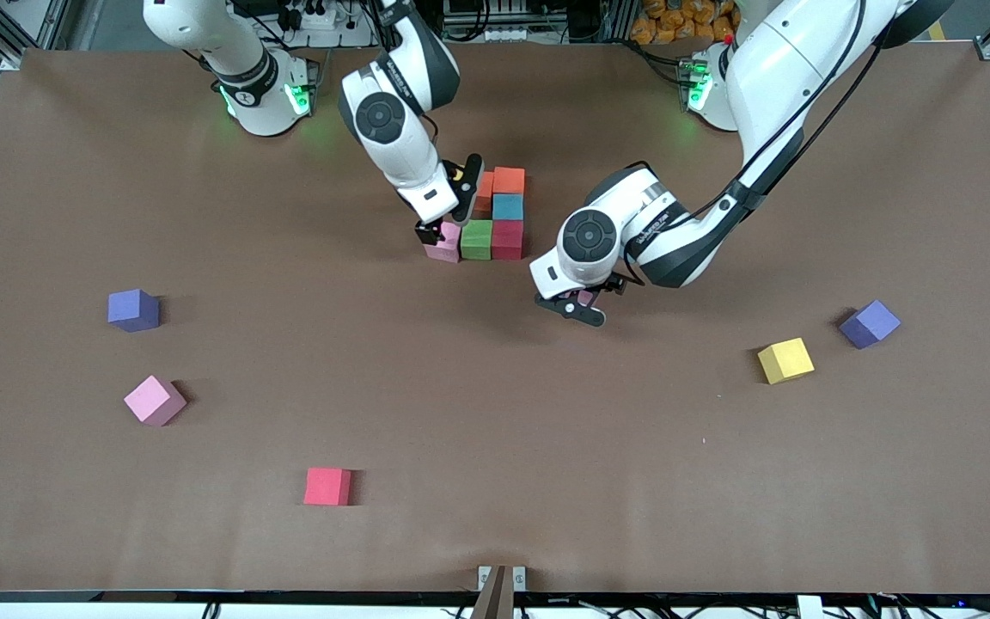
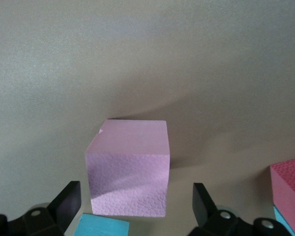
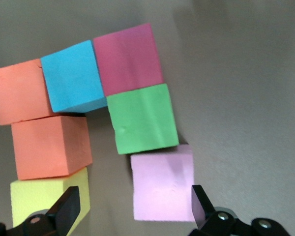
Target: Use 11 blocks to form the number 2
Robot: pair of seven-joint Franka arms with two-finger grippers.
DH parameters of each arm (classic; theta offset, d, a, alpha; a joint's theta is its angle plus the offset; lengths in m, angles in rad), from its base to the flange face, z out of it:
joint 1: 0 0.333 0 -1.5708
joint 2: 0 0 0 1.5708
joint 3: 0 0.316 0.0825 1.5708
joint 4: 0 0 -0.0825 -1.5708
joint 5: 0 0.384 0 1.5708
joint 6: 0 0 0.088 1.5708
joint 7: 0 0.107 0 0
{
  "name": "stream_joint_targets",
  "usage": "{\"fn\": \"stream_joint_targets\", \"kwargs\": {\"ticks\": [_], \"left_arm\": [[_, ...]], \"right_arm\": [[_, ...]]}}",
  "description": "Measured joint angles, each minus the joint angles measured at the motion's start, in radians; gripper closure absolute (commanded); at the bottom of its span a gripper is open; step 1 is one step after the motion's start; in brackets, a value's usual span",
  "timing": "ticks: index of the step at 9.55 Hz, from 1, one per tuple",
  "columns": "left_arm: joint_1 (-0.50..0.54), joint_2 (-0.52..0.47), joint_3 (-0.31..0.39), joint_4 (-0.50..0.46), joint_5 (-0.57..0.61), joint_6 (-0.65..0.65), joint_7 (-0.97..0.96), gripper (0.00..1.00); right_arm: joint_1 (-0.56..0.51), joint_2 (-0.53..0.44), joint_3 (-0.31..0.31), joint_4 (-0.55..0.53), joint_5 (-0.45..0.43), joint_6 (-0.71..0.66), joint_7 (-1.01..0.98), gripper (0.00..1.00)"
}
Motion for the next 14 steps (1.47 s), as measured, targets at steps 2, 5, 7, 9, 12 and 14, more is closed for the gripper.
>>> {"fn": "stream_joint_targets", "kwargs": {"ticks": [2,5,7,9,12,14], "left_arm": [[0.000,0.005,0.000,0.000,0.005,0.000,0.000,0.00],[0.000,0.022,0.001,-0.001,0.027,0.003,0.000,0.16],[0.000,0.034,0.002,-0.001,0.039,0.021,0.000,0.83],[0.001,0.038,0.003,0.003,0.041,0.027,-0.001,1.00],[0.000,0.026,-0.002,0.038,0.041,0.037,-0.076,1.00],[-0.013,0.004,-0.009,0.092,0.039,0.039,-0.104,1.00]], "right_arm": [[-0.039,-0.005,-0.035,0.001,0.000,-0.025,-0.003,0.00],[-0.234,-0.015,-0.043,0.030,-0.001,-0.032,-0.015,0.00],[-0.348,-0.010,-0.043,0.080,0.000,-0.035,-0.003,0.00],[-0.448,0.012,-0.042,0.146,0.001,-0.037,0.077,0.00],[-0.524,0.060,-0.041,0.214,0.021,-0.037,0.254,0.00],[-0.548,0.099,-0.041,0.240,0.052,-0.034,0.412,0.00]]}}
